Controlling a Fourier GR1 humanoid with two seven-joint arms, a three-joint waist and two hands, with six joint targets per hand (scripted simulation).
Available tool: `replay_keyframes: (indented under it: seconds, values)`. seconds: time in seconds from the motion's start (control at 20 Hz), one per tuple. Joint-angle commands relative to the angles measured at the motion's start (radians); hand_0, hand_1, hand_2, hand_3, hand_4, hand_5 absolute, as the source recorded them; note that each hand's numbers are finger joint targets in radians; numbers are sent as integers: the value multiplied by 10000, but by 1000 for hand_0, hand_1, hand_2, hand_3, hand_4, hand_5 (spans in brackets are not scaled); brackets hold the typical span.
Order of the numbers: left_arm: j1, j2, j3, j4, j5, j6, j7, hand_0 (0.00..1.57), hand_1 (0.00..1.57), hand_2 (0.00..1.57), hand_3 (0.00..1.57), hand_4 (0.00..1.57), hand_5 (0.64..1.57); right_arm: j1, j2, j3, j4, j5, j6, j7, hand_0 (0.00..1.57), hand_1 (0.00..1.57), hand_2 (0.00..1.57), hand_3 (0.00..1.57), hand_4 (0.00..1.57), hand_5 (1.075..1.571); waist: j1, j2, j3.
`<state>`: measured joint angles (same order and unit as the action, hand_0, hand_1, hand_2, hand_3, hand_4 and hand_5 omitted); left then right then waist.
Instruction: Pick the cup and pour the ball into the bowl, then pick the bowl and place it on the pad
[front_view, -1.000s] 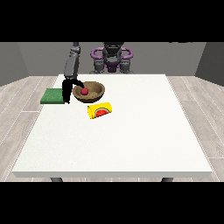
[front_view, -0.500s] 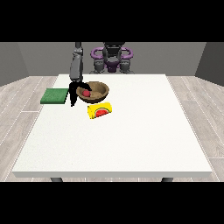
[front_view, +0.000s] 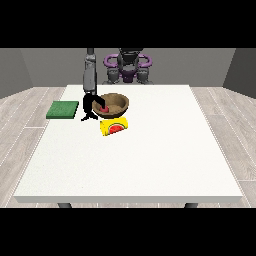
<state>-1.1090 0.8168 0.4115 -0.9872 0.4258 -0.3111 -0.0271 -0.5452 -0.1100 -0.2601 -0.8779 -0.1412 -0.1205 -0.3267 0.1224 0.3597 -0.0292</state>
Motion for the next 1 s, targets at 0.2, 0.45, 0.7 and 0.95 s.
replay_keyframes:
  seconds: [0.2,0.45,0.7,0.95]
  values:
    - [715,-151,53,624,-111,-220,-477,0,0,0,0,0,1548,346,-838,1011,187,1659,-1212,2370,1571,1571,1571,1571,1171,1463,-259,-662,269]
    - [1437,644,640,2413,-324,-713,-1300,0,0,0,0,0,1545,-545,-1300,1944,-1291,2286,-1070,5250,1571,1571,1571,1571,1260,1456,-1265,-1308,253]
    - [2171,1225,1091,2951,-228,-1128,-1931,0,0,0,0,0,1543,-731,-2002,1534,-1518,1829,-137,5824,1571,1571,1571,1571,1250,1477,-1576,-1324,281]
    - [1637,1539,1129,2547,-34,-943,-1623,0,0,0,0,0,1539,-740,-2818,1207,-644,1990,390,4544,1571,1571,1571,1571,1295,1514,-1515,-520,298]
